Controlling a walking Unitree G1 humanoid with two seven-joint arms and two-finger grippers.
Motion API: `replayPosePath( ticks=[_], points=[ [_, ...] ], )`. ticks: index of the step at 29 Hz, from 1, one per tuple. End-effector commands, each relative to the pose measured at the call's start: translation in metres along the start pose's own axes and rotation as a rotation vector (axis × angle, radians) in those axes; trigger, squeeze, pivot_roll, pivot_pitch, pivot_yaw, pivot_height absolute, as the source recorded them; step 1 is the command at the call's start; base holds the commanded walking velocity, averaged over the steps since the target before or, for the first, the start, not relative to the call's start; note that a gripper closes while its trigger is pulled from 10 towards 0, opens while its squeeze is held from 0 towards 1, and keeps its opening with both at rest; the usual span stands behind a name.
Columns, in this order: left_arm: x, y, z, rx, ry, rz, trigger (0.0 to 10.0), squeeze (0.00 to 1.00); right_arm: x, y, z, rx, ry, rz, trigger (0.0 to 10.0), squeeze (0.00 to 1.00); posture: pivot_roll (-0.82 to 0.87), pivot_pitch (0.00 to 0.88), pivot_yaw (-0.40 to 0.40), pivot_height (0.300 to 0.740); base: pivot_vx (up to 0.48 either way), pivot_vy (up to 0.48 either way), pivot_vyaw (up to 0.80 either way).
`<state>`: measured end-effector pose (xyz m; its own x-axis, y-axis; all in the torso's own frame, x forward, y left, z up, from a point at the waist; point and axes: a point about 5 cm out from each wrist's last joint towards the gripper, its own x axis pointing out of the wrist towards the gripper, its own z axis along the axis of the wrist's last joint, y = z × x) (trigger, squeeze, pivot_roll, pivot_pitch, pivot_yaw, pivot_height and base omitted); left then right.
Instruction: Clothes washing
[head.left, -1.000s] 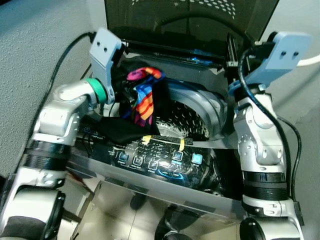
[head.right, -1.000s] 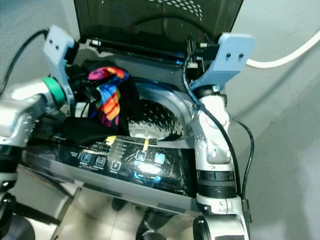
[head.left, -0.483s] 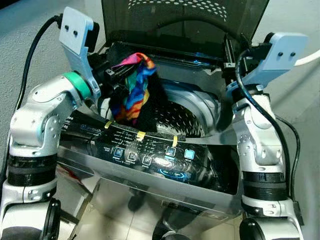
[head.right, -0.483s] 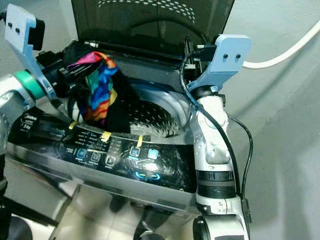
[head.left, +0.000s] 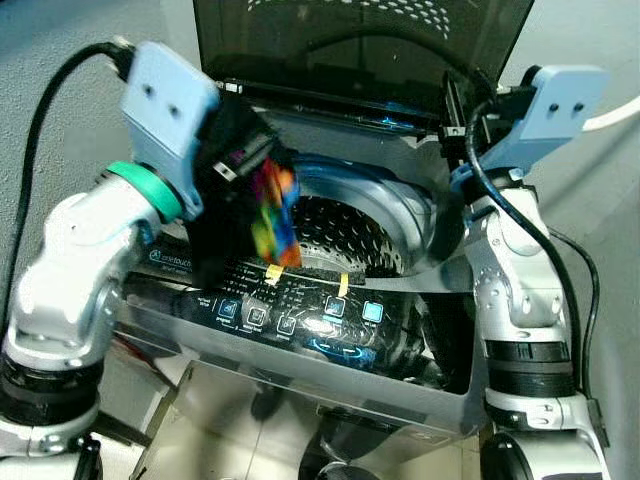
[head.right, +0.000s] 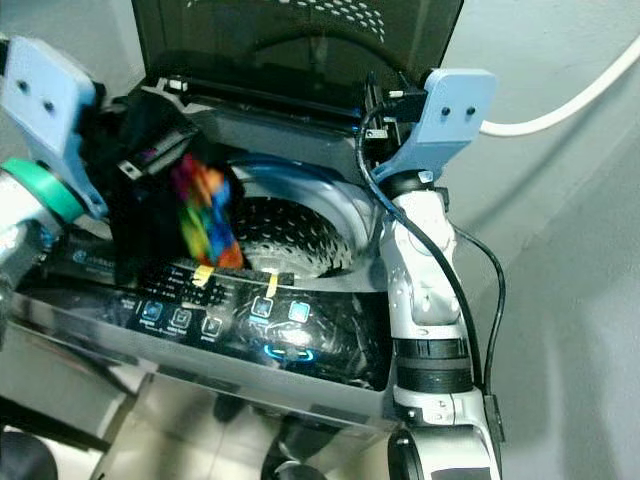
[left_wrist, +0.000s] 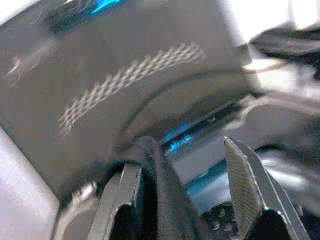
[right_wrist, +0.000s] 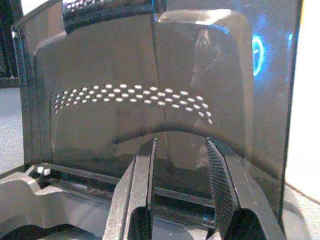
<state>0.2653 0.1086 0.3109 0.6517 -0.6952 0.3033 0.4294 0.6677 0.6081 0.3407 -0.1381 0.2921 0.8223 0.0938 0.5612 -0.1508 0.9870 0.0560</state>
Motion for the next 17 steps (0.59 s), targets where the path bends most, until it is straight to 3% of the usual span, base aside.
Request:
replayPosePath(
  ticks=[1, 3, 6, 7, 8, 10, 12, 15, 17],
  points=[
    [0.0, -0.023, 0.005, 0.034, -0.04, -0.115, 10.0, 0.0, 0.001, 0.003, -0.001, 0.007, -0.001, 0.005, 10.0, 0.0, 0.1, 0.059, -0.029, 0.74, 0.0, 0.0, 0.0],
    [0.0, -0.023, 0.005, 0.034, -0.04, -0.115, 10.0, 0.0, 0.001, 0.003, -0.001, 0.007, -0.001, 0.005, 10.0, 0.0, 0.1, 0.059, -0.029, 0.74, 0.0, 0.0, 0.0],
    [0.002, -0.028, 0.005, 0.099, -0.049, -0.135, 10.0, 0.0, 0.0, 0.003, -0.001, 0.007, -0.001, 0.004, 10.0, 0.0, 0.1, 0.065, -0.027, 0.74, 0.0, 0.0, 0.0],
    [0.003, -0.027, 0.005, 0.183, -0.055, -0.133, 10.0, 0.0, -0.001, 0.002, -0.001, 0.006, 0.001, 0.0, 10.0, 0.0, 0.1, 0.067, -0.024, 0.74, 0.0, 0.0, 0.0],
    [0.003, -0.027, 0.005, 0.183, -0.055, -0.133, 10.0, 0.0, -0.001, 0.002, -0.001, 0.006, 0.001, 0.0, 10.0, 0.0, 0.1, 0.067, -0.024, 0.74, 0.0, 0.0, 0.0],
    [0.004, -0.025, 0.003, 0.359, -0.067, -0.106, 10.0, 0.0, -0.002, 0.001, -0.002, 0.003, 0.006, -0.005, 10.0, 0.0, 0.1, 0.07, -0.017, 0.74, 0.0, 0.0, 0.0],
    [0.006, -0.016, 0.002, 0.45, -0.074, -0.023, 10.0, 0.0, -0.003, 0.0, -0.003, 0.002, 0.007, -0.012, 10.0, 0.0, 0.1, 0.072, -0.014, 0.74, 0.0, 0.0, 0.0],
    [0.007, -0.004, 0.004, 0.481, -0.083, 0.048, 10.0, 0.0, -0.003, 0.0, -0.003, 0.003, 0.006, -0.017, 10.0, 0.0, 0.1, 0.07, -0.009, 0.74, 0.0, 0.0, 0.0],
    [0.007, 0.018, 0.012, 0.541, -0.112, 0.181, 10.0, 0.0, -0.004, 0.0, -0.004, 0.005, 0.005, -0.024, 10.0, 0.0, 0.1, 0.069, -0.011, 0.74, 0.0, 0.0, 0.0]
  ],
)
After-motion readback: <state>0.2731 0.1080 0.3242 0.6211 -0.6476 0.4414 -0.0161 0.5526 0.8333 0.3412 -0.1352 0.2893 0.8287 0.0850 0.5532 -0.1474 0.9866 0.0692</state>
